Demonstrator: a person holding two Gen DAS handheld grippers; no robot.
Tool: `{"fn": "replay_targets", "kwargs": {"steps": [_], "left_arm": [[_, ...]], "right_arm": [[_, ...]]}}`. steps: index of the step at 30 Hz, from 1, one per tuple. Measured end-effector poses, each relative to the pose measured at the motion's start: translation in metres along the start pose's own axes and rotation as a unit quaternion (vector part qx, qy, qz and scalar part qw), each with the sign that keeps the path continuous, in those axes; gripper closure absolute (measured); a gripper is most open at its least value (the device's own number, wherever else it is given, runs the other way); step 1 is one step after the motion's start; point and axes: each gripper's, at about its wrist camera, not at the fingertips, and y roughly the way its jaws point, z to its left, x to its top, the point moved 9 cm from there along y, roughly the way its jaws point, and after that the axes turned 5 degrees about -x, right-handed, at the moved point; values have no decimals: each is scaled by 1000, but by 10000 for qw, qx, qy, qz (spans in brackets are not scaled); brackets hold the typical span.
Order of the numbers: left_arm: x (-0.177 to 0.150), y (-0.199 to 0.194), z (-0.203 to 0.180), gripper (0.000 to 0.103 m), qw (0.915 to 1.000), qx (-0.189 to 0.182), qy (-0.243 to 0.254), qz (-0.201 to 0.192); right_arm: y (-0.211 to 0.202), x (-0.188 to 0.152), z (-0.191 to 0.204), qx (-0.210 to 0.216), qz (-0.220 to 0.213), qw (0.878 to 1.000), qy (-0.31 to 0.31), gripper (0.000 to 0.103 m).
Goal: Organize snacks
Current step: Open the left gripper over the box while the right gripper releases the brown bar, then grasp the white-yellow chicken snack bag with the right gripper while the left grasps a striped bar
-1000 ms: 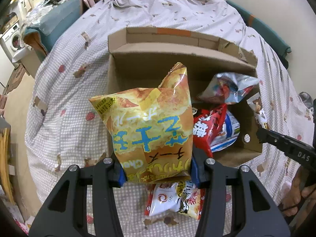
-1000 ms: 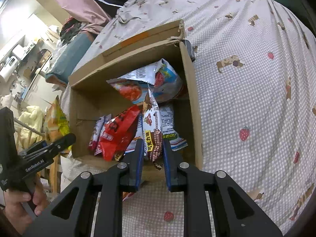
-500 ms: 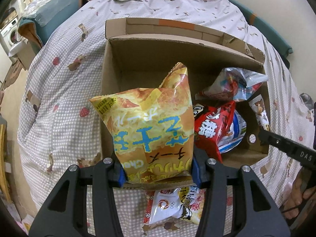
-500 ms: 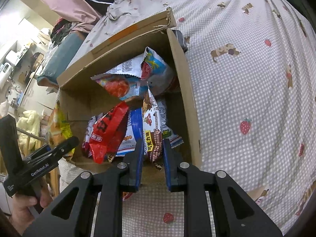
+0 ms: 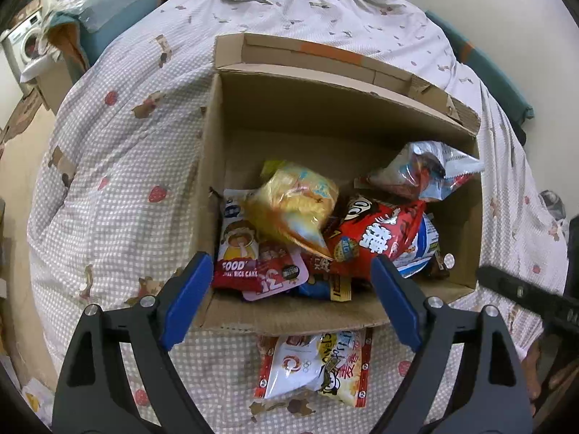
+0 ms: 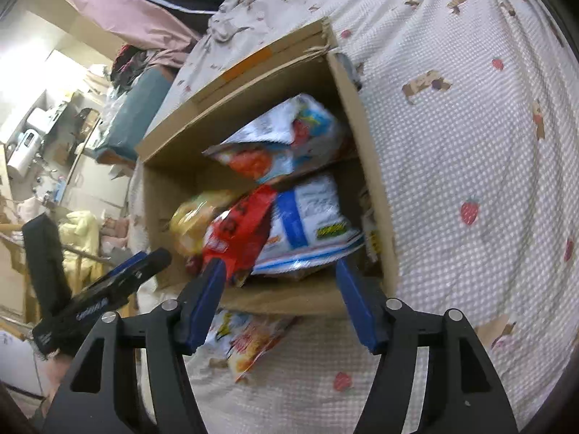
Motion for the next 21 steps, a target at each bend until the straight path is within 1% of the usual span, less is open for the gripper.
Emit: {"fn": "replay_targets", "kwargs": {"steps": [4,5,7,8,10,11,14,16,19,20,21], "left_arm": [[-1,-11,8,16,9999,97,-57,-83],[-2,-14,9,16,9999,110,-67,-100],[-4,-22,13,16,9998,132,-91,-138],[-5,-25,15,16,9997,145,-96,-155],[-11,-32,21,16,9995,200,-113,-202],[-14,-35,24,16,9994,221,-133,-209],[-27,-44,35,16,9991,235,-259,-221],[-35,-49,43,16,9988,261,-338,-240],[-48,-52,55,16,9984,328,-412,-220],[-52,-52,59,16,9983,357,-429,-194],[-56,-52,63,16,9981,390,-453,-160]], "right_arm": [[1,-25,9,366,330,9984,282,36],[7,-38,13,446,528,9970,337,36],[19,-53,18,530,775,9947,417,35],[33,-66,21,551,990,9923,494,34],[55,-79,24,516,1207,9893,630,28],[72,-88,26,500,1371,9865,740,27],[103,-102,32,565,1682,9791,992,26],[114,-104,34,543,1699,9785,1036,26],[128,-107,37,427,1758,9792,923,26],[129,-106,37,377,1703,9809,856,27],[129,-105,37,369,1676,9817,828,32]]}}
